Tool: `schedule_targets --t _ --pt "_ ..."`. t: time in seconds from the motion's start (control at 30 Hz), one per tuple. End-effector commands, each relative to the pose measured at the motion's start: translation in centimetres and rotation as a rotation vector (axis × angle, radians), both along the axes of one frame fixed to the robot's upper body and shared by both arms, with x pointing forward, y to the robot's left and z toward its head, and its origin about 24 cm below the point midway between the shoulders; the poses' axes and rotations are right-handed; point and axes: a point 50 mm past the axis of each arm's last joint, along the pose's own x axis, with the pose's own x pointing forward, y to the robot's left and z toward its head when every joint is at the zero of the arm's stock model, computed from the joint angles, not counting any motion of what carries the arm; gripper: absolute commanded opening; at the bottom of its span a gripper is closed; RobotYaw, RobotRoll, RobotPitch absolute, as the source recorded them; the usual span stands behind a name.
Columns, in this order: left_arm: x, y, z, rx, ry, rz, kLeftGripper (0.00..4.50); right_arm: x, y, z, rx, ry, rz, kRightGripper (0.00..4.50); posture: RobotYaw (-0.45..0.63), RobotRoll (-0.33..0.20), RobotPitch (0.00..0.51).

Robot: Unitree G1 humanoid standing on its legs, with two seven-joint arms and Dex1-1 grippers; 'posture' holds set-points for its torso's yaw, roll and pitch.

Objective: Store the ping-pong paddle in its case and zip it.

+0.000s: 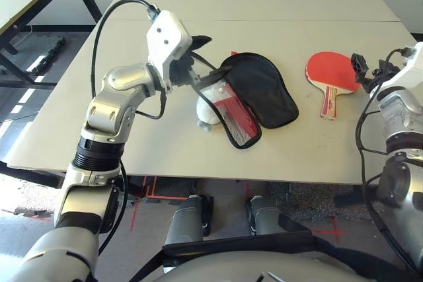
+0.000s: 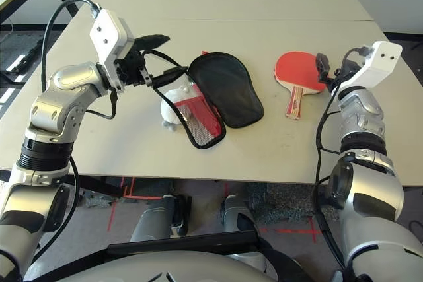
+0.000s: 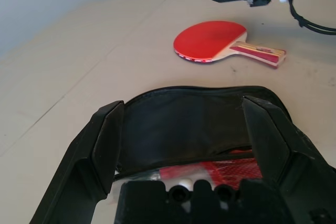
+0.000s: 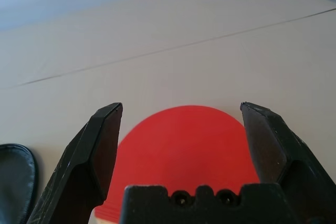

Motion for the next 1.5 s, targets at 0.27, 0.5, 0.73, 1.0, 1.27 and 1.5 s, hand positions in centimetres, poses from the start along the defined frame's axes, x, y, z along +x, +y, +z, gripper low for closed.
schedule_targets --t 0.27,0.5,0.73,1.0,1.27,1.5 --pt "-0.2 -0.5 -1.4 0.047 0.026 -0.029 4.5 -0.8 3.8 1.5 0.122 0.551 0.013 4.47 -0.09 0.0 0.126" --pt "-0.3 -0.8 -1.7 0.05 0.029 -0.032 4.5 -1.5 4.8 1.5 0.096 0.792 -0.025 4.47 -0.09 0.0 0.131" --pt "-0.4 -0.8 -1.9 0.06 0.028 -0.032 4.5 -1.2 5.3 0.8 0.098 0.875 -0.031 4.47 -0.07 0.0 0.129" --pt "-0.4 -0.9 -2.0 0.062 0.022 -0.028 4.5 -0.9 5.9 -1.3 0.092 0.938 -0.019 4.47 -0.06 0.0 0.128" --pt "-0.5 -0.9 -2.1 0.068 0.02 -0.026 4.5 -0.7 6.2 -2.1 0.058 0.945 -0.018 3.19 -0.06 0.0 0.131" --pt "-0.4 -1.0 -2.2 0.071 0.021 -0.028 4.5 -1.0 6.7 -1.7 0.0 0.89 -0.008 1.07 -0.06 0.0 0.131"
